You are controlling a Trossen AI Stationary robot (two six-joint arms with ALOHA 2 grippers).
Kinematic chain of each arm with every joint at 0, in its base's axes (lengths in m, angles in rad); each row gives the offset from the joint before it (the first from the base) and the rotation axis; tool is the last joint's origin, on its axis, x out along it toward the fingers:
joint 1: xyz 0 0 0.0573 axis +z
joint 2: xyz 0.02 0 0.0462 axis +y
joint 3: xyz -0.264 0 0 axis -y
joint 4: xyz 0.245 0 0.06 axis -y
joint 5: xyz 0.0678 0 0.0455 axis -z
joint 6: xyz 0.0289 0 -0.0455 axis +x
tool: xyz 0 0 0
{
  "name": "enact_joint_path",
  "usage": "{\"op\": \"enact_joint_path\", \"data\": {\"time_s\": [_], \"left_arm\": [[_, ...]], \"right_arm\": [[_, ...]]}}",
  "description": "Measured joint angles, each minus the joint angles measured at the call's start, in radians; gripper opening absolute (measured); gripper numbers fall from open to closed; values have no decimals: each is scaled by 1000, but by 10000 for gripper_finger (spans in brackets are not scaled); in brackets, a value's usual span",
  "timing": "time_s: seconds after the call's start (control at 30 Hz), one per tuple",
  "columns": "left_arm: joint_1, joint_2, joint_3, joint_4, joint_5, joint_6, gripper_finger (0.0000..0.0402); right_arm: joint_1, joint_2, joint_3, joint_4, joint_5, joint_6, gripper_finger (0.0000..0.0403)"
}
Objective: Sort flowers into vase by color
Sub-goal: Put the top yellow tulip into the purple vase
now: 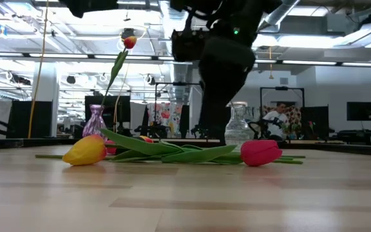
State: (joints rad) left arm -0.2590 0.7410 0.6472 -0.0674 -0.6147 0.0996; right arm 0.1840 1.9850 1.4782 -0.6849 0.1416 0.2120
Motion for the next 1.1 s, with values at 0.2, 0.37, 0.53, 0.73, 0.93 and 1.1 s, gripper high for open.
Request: {"op": "enact_joint_path", "data": {"time_s": [0.2, 0.37, 0.53, 0.73, 0.93, 1.1], "left_arm": [[143, -2, 0, 35, 188, 45, 164], [276, 14, 0, 32, 326, 27, 164], [379, 23, 1, 26, 357, 27, 164], [453, 23, 0, 25, 357, 27, 164], [475, 23, 0, -1, 358, 27, 164], [476, 23, 0, -5, 369, 31, 164]], "right_arm": [[-81, -1, 0, 14, 9, -35, 270], [-179, -1, 0, 63, 10, -36, 270], [-259, -1, 0, 171, -40, -36, 270], [-292, -1, 0, 279, -61, -37, 270], [-285, 40, 0, 330, -61, -37, 270], [-277, 101, 2, 423, -59, -61, 270]]}}
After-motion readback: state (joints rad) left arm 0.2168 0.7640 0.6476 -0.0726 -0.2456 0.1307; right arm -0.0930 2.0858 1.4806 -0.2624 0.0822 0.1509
